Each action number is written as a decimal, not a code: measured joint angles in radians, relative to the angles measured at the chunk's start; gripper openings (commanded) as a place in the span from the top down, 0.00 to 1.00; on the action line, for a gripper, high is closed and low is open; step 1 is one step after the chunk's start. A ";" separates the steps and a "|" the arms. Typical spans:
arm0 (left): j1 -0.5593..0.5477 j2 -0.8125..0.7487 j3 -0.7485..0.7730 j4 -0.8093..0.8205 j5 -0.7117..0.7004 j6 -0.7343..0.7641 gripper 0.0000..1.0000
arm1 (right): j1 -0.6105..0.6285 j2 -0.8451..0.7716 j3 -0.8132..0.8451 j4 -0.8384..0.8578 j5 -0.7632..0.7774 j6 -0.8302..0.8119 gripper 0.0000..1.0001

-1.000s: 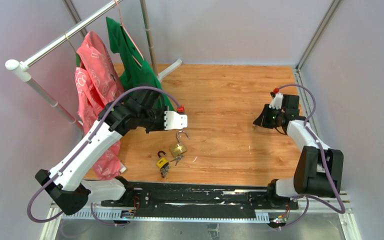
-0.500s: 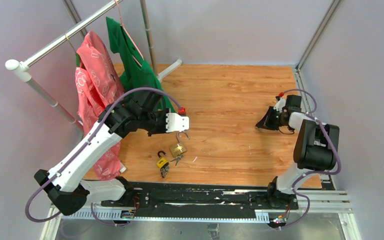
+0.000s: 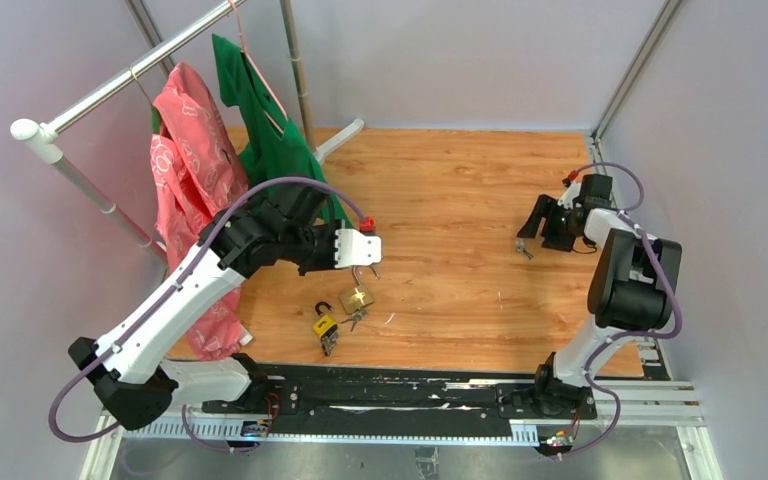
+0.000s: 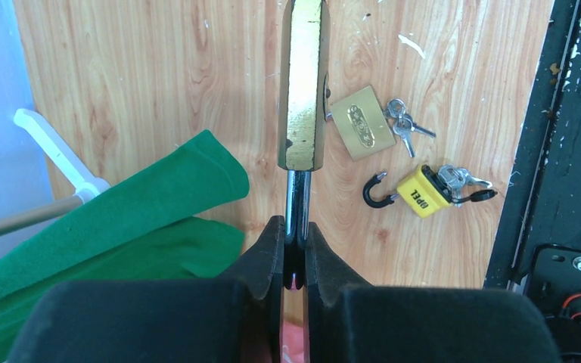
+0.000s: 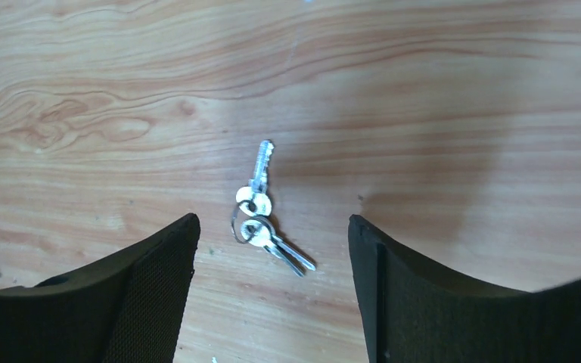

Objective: Lock with the key
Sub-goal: Place the key at the center of the board, then place the lock at the center of the board.

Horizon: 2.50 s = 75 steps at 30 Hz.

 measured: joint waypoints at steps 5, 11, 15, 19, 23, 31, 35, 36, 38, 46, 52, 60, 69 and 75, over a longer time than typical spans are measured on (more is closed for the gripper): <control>-0.013 0.000 -0.004 0.000 0.002 0.000 1.00 | 0.009 -0.058 0.065 -0.119 0.116 -0.037 0.24; -0.021 0.000 -0.008 0.000 0.013 0.000 1.00 | 0.222 -0.344 0.127 -0.168 -0.025 -0.240 0.21; -0.027 0.000 -0.011 0.001 0.015 0.000 1.00 | 0.562 -0.586 0.038 0.001 -0.293 -0.356 0.13; -0.033 0.000 -0.018 0.000 0.017 -0.002 1.00 | 0.841 -0.687 -0.013 0.097 -0.407 -0.430 0.15; -0.033 0.000 -0.018 0.000 0.025 -0.013 1.00 | 0.944 -0.613 0.042 0.115 -0.399 -0.459 0.18; -0.033 0.000 -0.018 0.000 0.026 -0.032 1.00 | 1.051 -0.457 0.062 0.098 -0.330 -0.486 0.37; -0.033 0.000 -0.018 0.002 0.026 -0.042 1.00 | 1.068 -0.452 0.062 0.139 -0.288 -0.462 0.47; -0.033 0.000 -0.018 0.003 0.026 -0.044 1.00 | 1.068 -0.452 0.062 0.153 -0.279 -0.455 0.49; -0.033 0.000 -0.018 0.005 0.026 -0.050 1.00 | 1.068 -0.451 0.062 0.169 -0.265 -0.444 0.52; -0.029 0.000 -0.021 0.023 0.019 -0.101 0.98 | 1.080 -0.449 0.062 0.172 -0.246 -0.450 1.00; -0.034 -0.018 -0.056 0.116 0.018 -0.181 0.00 | 1.048 -0.449 0.048 0.170 -0.200 -0.355 1.00; -0.010 -0.103 -0.196 0.346 -0.131 -0.432 0.00 | 0.599 -0.490 -0.282 0.358 -0.032 0.168 1.00; 0.022 -0.219 -0.524 0.508 -0.177 -0.760 0.01 | 0.294 -0.336 -0.479 0.533 0.081 0.555 1.00; 0.054 -0.290 -0.662 0.586 -0.161 -0.880 0.02 | 0.226 -0.262 -0.466 0.605 0.099 0.615 1.00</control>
